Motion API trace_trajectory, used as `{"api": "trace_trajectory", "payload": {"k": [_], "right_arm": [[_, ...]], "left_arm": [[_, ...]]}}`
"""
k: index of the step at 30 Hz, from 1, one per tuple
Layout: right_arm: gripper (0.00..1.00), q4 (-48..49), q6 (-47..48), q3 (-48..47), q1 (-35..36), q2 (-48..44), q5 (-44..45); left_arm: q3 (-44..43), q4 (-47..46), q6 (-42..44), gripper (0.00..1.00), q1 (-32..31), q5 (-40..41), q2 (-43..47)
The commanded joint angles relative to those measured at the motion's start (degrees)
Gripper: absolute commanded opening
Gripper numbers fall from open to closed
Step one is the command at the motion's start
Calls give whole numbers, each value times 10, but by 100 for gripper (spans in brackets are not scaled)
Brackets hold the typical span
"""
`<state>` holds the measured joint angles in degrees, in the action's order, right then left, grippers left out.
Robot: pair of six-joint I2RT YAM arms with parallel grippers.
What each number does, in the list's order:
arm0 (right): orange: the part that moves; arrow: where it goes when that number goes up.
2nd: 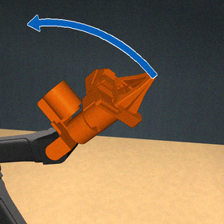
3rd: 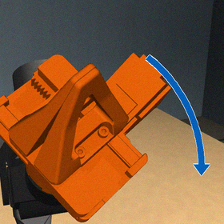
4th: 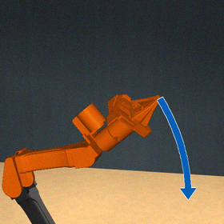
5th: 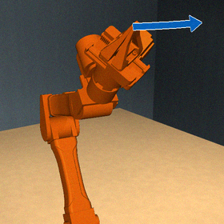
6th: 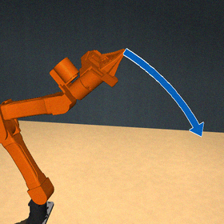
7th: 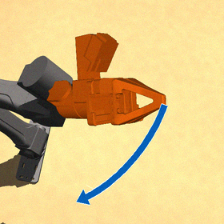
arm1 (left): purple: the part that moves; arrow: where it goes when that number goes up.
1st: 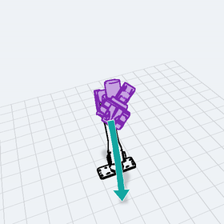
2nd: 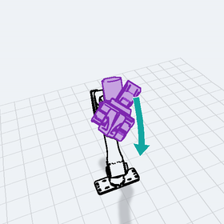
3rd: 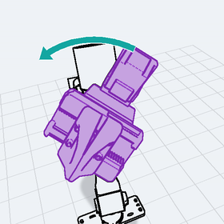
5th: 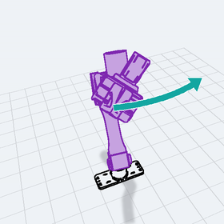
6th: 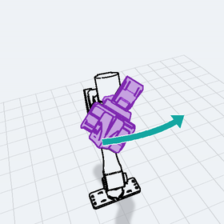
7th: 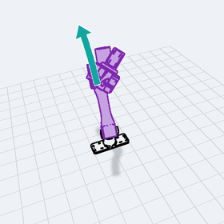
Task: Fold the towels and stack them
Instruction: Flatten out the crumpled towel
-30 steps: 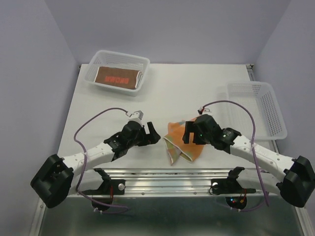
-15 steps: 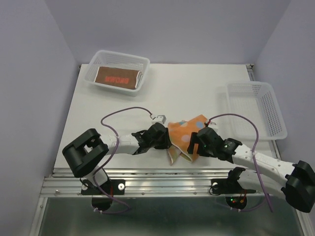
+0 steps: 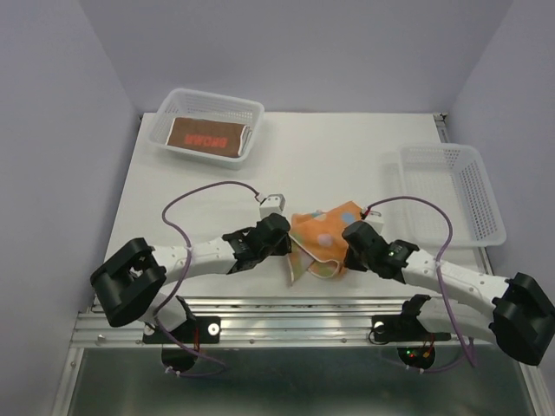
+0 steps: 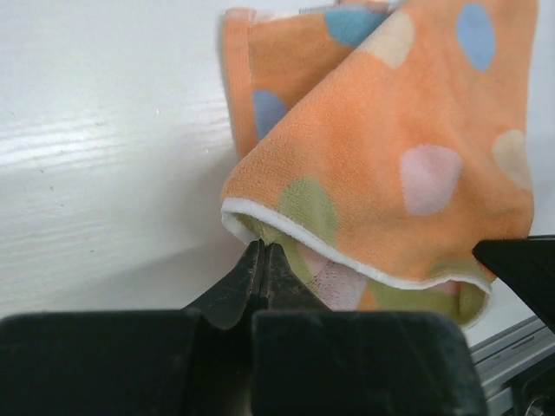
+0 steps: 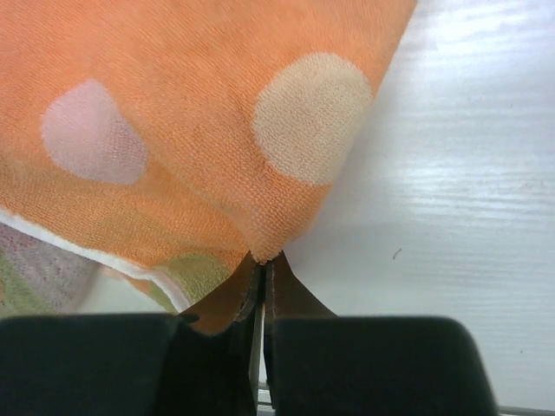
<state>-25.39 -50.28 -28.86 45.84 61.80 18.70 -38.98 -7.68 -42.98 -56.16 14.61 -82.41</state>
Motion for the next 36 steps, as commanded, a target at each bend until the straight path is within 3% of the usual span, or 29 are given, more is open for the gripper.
{"api": "trace_trajectory", "payload": {"k": [1,6,11,15,18,20,24,25,26,27,28,31,36], "right_arm": [[1,26,54,-87,3,-28,60],[1,32,148,-214,3,-8,129],[1,-5,253,-422,3,66,193],[1,-27,294,-482,2,87,234],[1,-37,288,-434,1,67,239],[1,-34,269,-356,-1,44,222],[11,-50,202,-208,-1,-18,175],[24,-55,175,-178,-1,-39,164],[37,-55,170,-157,-1,-43,145],[58,-66,158,-143,-1,-47,146],[100,-74,134,-133,-1,-48,145],[100,-64,149,-145,-1,-47,115],[100,12,202,-159,-1,-14,5]], "left_arm": [[-35,18,49,0,-2,86,58],[-112,57,117,0,-2,242,101],[-236,108,222,0,-1,439,102],[-256,140,231,0,-1,520,122],[-183,152,186,0,-2,482,166],[-141,158,124,0,-3,406,197],[-19,153,9,0,-18,220,226],[19,147,-8,2,-40,171,225],[28,152,-28,14,-53,155,223],[39,158,-41,32,-63,141,222],[41,155,-51,96,-77,129,219],[18,157,-45,99,-112,129,215],[-15,199,-75,99,-113,218,208]]}}
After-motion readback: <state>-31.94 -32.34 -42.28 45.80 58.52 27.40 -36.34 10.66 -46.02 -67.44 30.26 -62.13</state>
